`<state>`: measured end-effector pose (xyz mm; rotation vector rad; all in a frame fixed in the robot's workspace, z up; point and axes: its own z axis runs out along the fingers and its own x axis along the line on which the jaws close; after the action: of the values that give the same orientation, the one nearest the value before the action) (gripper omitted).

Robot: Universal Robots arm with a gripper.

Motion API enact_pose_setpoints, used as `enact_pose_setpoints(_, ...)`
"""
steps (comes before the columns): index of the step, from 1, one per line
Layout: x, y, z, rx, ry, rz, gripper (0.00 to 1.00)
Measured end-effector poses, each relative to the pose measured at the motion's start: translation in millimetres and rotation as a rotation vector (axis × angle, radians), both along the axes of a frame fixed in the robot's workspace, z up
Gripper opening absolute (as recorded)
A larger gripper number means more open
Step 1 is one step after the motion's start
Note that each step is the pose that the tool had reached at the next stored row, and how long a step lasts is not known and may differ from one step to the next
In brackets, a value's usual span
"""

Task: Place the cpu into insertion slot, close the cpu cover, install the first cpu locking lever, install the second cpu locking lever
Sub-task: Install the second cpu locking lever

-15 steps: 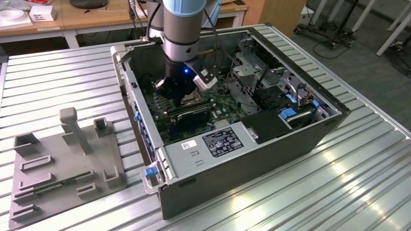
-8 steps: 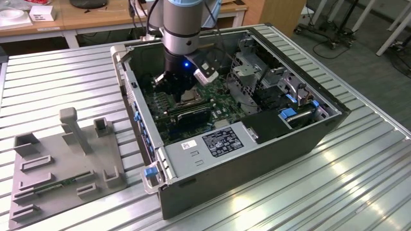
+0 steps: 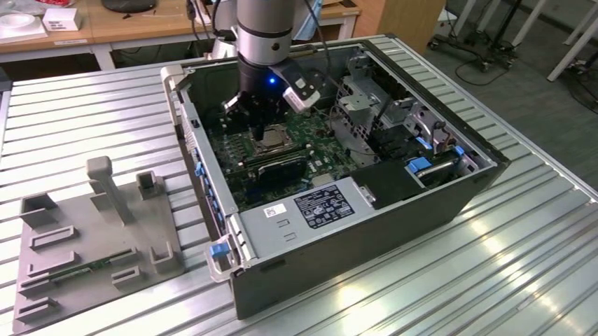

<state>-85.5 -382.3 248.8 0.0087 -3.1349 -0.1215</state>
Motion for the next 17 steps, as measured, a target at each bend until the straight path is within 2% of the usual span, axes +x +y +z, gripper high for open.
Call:
enact_pose_setpoints(5,2.6,0.0,0.3,-0.0002,0.0002,0.0,0.11)
enact_pose_setpoints(10,17.0,0.0,0.0,-0.0001,0.0001,0.0,0.11)
enact_pose_setpoints(15,36.1,0.2,-0.1,0.0,0.0001,0.0,0.11)
enact_pose_setpoints(17,37.9,0.9,-0.2,-0.0001,0.0,0.0,0.11)
